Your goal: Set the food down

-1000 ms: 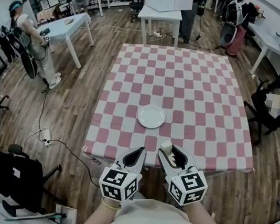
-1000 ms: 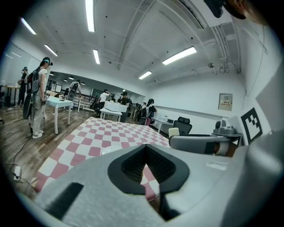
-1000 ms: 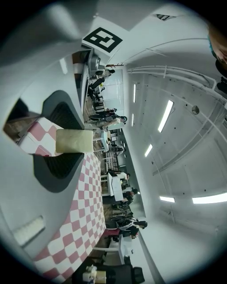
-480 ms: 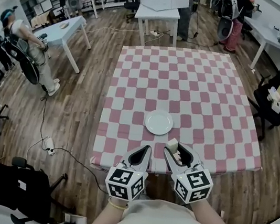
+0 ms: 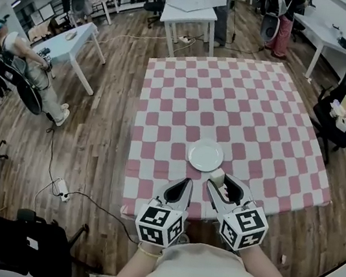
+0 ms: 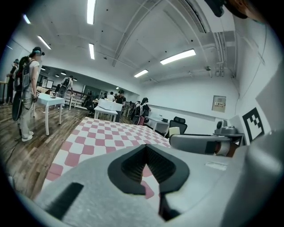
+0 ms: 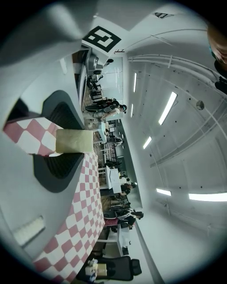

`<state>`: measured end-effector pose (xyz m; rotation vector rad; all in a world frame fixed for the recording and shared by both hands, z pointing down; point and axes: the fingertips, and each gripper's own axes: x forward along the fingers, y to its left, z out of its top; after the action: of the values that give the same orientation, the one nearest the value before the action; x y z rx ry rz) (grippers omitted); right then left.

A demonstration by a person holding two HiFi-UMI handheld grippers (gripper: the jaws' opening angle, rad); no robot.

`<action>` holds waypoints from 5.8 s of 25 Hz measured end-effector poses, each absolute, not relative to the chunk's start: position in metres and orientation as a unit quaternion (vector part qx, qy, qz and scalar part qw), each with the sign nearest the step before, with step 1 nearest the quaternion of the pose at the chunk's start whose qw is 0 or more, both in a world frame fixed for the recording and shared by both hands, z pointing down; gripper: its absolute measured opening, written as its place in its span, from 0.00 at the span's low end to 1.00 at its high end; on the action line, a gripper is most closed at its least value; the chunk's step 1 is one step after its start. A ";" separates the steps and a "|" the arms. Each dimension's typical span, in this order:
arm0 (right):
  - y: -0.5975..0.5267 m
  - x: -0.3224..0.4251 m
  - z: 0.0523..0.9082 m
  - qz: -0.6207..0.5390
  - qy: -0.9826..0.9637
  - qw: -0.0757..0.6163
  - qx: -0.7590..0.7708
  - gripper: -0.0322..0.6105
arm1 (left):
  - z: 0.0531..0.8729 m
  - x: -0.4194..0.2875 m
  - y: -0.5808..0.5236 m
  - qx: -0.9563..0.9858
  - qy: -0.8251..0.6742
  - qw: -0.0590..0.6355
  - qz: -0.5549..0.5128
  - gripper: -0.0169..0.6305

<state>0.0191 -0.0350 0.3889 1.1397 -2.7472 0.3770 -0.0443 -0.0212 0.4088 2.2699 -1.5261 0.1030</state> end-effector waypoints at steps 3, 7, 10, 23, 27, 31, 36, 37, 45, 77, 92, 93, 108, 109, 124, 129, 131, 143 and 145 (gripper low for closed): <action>-0.039 0.004 0.392 0.125 -0.912 0.070 0.384 0.31 | 0.411 -0.058 -0.026 0.817 -0.540 0.199 0.037 0.03; -0.042 -0.016 0.396 0.126 -0.911 0.070 0.386 0.31 | 0.413 -0.076 -0.031 0.820 -0.536 0.198 0.037 0.03; -0.045 -0.028 0.397 0.126 -0.910 0.069 0.389 0.31 | 0.415 -0.088 -0.034 0.821 -0.535 0.197 0.038 0.03; -0.060 -0.051 0.409 0.128 -0.903 0.090 0.401 0.31 | 0.431 -0.115 -0.040 0.820 -0.530 0.213 0.044 0.03; -0.066 -0.048 0.415 0.131 -0.900 0.096 0.404 0.31 | 0.435 -0.116 -0.044 0.820 -0.530 0.213 0.047 0.03; -0.076 -0.048 0.420 0.133 -0.900 0.101 0.402 0.31 | 0.440 -0.119 -0.052 0.817 -0.533 0.215 0.050 0.03; -0.091 -0.048 0.424 0.132 -0.903 0.111 0.394 0.31 | 0.443 -0.119 -0.066 0.814 -0.538 0.216 0.050 0.03; -0.094 -0.048 0.425 0.132 -0.903 0.112 0.393 0.31 | 0.443 -0.119 -0.070 0.813 -0.538 0.215 0.050 0.03; -0.120 -0.043 0.430 0.138 -0.901 0.123 0.394 0.31 | 0.450 -0.120 -0.092 0.808 -0.540 0.228 0.050 0.03; -0.200 -0.040 0.490 0.191 -0.882 0.185 0.389 0.31 | 0.500 -0.121 -0.160 0.791 -0.541 0.275 0.077 0.03; -0.223 -0.030 0.523 0.218 -0.869 0.226 0.382 0.31 | 0.517 -0.111 -0.186 0.786 -0.539 0.290 0.084 0.03; -0.223 -0.030 0.525 0.220 -0.868 0.229 0.381 0.31 | 0.519 -0.111 -0.187 0.786 -0.539 0.292 0.085 0.03; -0.233 -0.029 0.553 0.237 -0.858 0.269 0.368 0.31 | 0.531 -0.104 -0.197 0.787 -0.533 0.297 0.097 0.03; -0.234 -0.029 0.554 0.238 -0.857 0.271 0.368 0.31 | 0.531 -0.104 -0.198 0.786 -0.533 0.297 0.097 0.03; -0.237 -0.029 0.580 0.252 -0.842 0.313 0.361 0.31 | 0.543 -0.103 -0.206 0.786 -0.529 0.303 0.107 0.03; -0.239 -0.026 0.588 0.256 -0.836 0.326 0.360 0.31 | 0.545 -0.101 -0.207 0.785 -0.527 0.306 0.109 0.03; -0.239 -0.024 0.591 0.258 -0.833 0.330 0.361 0.31 | 0.546 -0.101 -0.207 0.785 -0.527 0.306 0.109 0.03; -0.243 -0.023 0.609 0.266 -0.821 0.354 0.360 0.31 | 0.551 -0.099 -0.210 0.785 -0.525 0.310 0.114 0.03; -0.242 -0.024 0.613 0.268 -0.819 0.358 0.360 0.31 | 0.551 -0.100 -0.211 0.784 -0.525 0.310 0.114 0.03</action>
<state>-0.0238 -0.2424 0.6126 0.9296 -2.1120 0.6906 -0.1000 -0.2107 0.5512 2.0717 -1.3861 0.3016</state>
